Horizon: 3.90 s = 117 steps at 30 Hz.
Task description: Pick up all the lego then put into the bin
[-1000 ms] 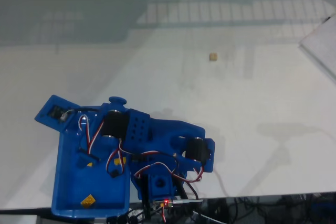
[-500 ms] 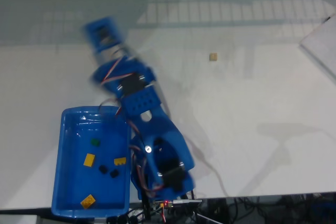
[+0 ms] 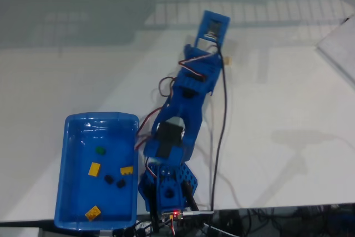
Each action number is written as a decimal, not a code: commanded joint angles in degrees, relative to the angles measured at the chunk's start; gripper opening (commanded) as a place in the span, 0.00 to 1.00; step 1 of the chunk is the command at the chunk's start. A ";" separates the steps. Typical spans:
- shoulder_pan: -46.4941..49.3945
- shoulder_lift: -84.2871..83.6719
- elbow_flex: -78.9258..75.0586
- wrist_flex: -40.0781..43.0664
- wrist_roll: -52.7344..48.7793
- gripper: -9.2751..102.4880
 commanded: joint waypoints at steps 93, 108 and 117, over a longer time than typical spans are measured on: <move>-24.52 20.83 -14.15 10.99 14.24 0.09; -83.50 60.21 -8.61 75.32 18.19 0.09; -100.63 64.34 -8.35 90.70 19.69 0.10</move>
